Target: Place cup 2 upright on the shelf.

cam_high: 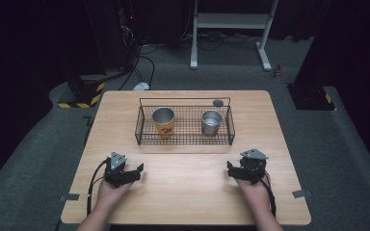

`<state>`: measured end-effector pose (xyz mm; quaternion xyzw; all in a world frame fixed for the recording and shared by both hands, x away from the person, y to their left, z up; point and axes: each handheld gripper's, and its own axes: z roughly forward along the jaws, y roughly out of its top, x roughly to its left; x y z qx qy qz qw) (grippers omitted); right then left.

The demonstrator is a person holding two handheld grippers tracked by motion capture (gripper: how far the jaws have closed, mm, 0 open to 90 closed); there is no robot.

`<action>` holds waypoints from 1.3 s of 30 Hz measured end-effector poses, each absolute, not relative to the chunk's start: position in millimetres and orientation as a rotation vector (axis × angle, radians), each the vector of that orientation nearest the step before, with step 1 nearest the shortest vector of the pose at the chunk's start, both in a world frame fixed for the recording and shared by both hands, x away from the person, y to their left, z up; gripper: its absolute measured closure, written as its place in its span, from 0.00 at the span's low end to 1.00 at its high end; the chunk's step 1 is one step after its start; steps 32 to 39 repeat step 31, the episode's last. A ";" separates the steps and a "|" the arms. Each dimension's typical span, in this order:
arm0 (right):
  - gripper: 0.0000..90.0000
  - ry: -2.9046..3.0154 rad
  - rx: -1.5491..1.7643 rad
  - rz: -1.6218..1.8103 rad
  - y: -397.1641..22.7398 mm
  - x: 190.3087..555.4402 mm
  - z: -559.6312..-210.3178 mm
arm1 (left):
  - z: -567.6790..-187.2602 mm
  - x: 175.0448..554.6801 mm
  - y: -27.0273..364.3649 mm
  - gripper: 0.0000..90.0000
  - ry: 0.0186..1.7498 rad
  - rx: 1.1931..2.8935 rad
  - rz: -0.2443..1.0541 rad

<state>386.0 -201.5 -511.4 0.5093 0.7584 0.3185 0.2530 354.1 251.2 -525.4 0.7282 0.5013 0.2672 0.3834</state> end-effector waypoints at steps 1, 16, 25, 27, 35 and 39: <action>0.11 2.063 1.389 0.860 -203.0 384.3 -512.7 | -525.4 354.2 251.0 0.17 1.280 1.859 0.681; 0.11 2.085 1.478 0.837 -225.2 370.3 -524.4 | -525.9 355.5 249.6 0.19 1.294 1.888 0.675; 0.13 2.067 1.477 0.837 -224.0 368.0 -525.1 | -526.5 358.0 249.9 0.22 1.325 1.896 0.656; 0.13 2.065 1.479 0.837 -223.8 367.7 -525.1 | -527.0 359.4 248.3 0.22 1.333 1.926 0.662; 0.13 2.066 1.483 0.837 -223.7 367.4 -525.0 | -528.3 360.5 242.6 0.21 1.340 1.987 0.693; 0.13 2.066 1.483 0.837 -223.7 367.4 -525.0 | -528.3 360.5 242.6 0.21 1.340 1.987 0.693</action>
